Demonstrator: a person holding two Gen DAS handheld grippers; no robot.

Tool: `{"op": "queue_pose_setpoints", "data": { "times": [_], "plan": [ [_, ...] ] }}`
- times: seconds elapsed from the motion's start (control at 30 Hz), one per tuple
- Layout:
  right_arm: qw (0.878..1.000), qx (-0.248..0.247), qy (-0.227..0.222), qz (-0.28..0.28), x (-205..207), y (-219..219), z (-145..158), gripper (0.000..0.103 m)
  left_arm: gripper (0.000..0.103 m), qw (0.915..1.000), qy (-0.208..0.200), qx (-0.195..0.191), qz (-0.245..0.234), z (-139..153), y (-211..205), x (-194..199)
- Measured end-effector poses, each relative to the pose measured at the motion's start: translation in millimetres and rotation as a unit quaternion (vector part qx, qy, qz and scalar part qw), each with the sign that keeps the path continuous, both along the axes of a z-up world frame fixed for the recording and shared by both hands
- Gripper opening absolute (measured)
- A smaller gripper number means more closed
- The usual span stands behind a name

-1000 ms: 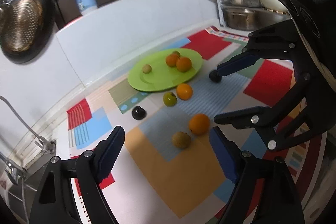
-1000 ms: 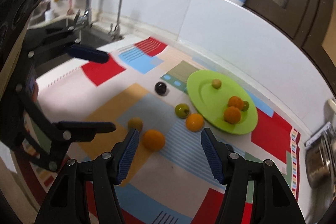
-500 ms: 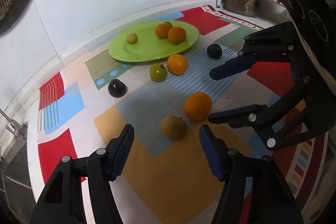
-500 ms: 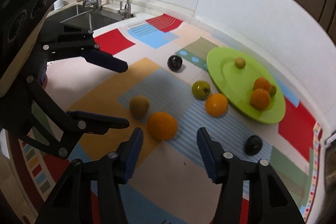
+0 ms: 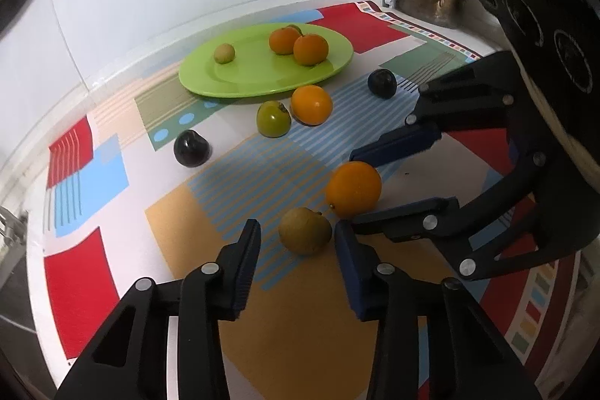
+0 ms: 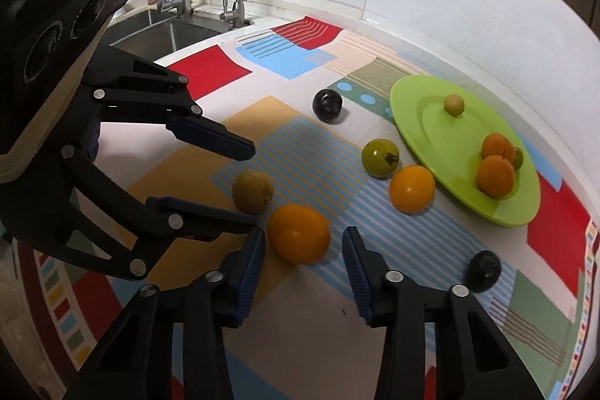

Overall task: Organize fruits
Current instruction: 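Grasp a brown kiwi-like fruit with the left gripper while the right gripper grasps an orange, then lift both held fruits and carry them over the green plate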

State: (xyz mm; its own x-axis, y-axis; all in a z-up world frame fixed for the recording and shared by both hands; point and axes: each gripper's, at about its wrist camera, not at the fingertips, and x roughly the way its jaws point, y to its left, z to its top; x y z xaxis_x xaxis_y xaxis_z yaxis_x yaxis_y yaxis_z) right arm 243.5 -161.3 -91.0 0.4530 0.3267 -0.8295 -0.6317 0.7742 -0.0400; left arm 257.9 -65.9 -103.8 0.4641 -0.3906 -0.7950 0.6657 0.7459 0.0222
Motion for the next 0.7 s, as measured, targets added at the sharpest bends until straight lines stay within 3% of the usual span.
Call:
{"op": "queue_pose_setpoints", "data": {
  "times": [0.13, 0.37, 0.7],
  "plan": [
    [1.000, 0.008, 0.007, -0.008, 1, 0, -2, 0.037, 0.029, 0.9999, 0.013, -0.010, 0.003, 0, 1, 2],
    [0.999, 0.023, 0.008, -0.031, -3, -4, 3, 0.036, 0.029, 0.9997, 0.006, -0.013, 0.022, 9, 5, -5],
    [0.995, 0.058, -0.020, -0.079, -12, -12, 36, 0.036, 0.029, 0.9976, -0.015, -0.030, 0.061, 43, 13, -13]
  ]
}}
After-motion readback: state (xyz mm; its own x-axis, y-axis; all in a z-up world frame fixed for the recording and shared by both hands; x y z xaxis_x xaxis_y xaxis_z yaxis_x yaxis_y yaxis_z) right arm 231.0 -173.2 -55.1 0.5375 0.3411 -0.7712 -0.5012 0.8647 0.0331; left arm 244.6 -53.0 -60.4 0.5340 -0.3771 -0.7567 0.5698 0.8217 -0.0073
